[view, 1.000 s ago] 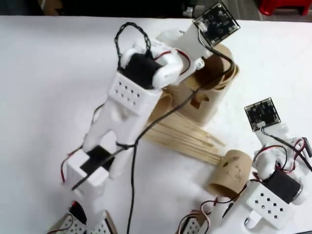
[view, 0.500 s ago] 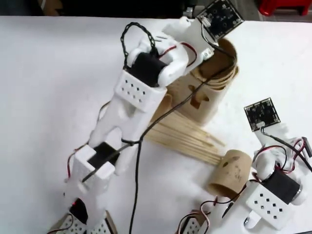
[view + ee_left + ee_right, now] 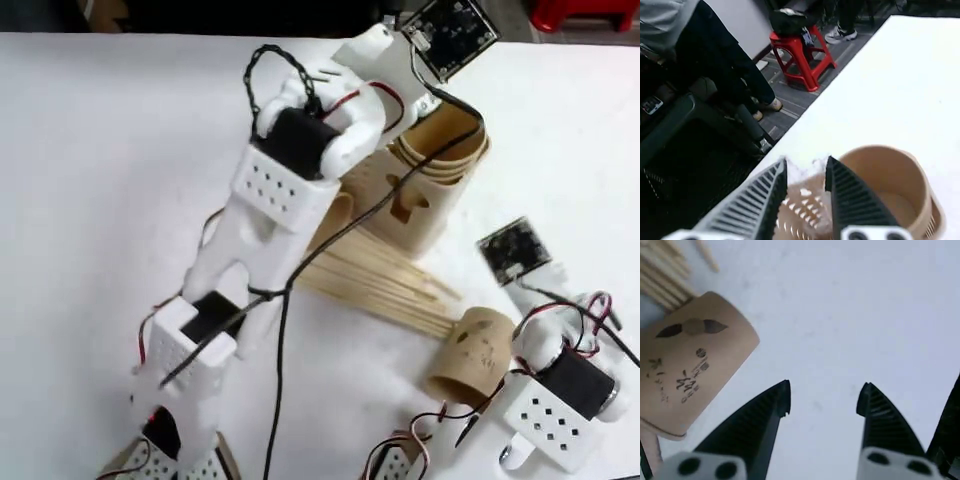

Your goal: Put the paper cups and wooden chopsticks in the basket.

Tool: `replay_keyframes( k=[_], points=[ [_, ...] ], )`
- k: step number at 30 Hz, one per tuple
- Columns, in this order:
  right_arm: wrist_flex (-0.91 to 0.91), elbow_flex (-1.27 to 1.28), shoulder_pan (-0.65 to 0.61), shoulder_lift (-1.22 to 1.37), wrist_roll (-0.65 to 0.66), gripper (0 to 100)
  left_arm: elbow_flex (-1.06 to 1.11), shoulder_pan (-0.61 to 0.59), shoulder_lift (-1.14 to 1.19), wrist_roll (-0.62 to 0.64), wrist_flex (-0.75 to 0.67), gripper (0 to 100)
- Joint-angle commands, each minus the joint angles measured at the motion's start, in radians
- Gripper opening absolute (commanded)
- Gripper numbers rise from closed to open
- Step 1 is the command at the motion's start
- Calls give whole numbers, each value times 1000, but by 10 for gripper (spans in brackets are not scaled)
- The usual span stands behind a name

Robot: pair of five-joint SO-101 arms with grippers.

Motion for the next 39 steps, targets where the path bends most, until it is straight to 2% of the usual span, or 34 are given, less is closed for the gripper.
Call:
replay_keyframes(
  k=[1, 5, 11, 17, 24, 31, 39],
  points=[
    [127, -12, 4, -15, 129, 225, -150, -16, -39, 14, 201, 142],
    [239, -12, 4, -15, 244, 226, -213, -31, -35, 14, 327, 142],
    [341, -23, 4, -15, 350, 226, -224, -64, -35, 14, 400, 142],
    [346, -21, -2, -15, 371, 226, -219, -105, -35, 74, 442, 142],
    [346, 107, -153, -12, 410, 224, -207, -174, -33, 92, 485, 142],
    [341, 107, -229, -5, 405, 224, -207, -260, -42, 138, 506, 142],
    [274, 132, -234, -4, 405, 223, -207, -329, -42, 138, 508, 142]
  ],
)
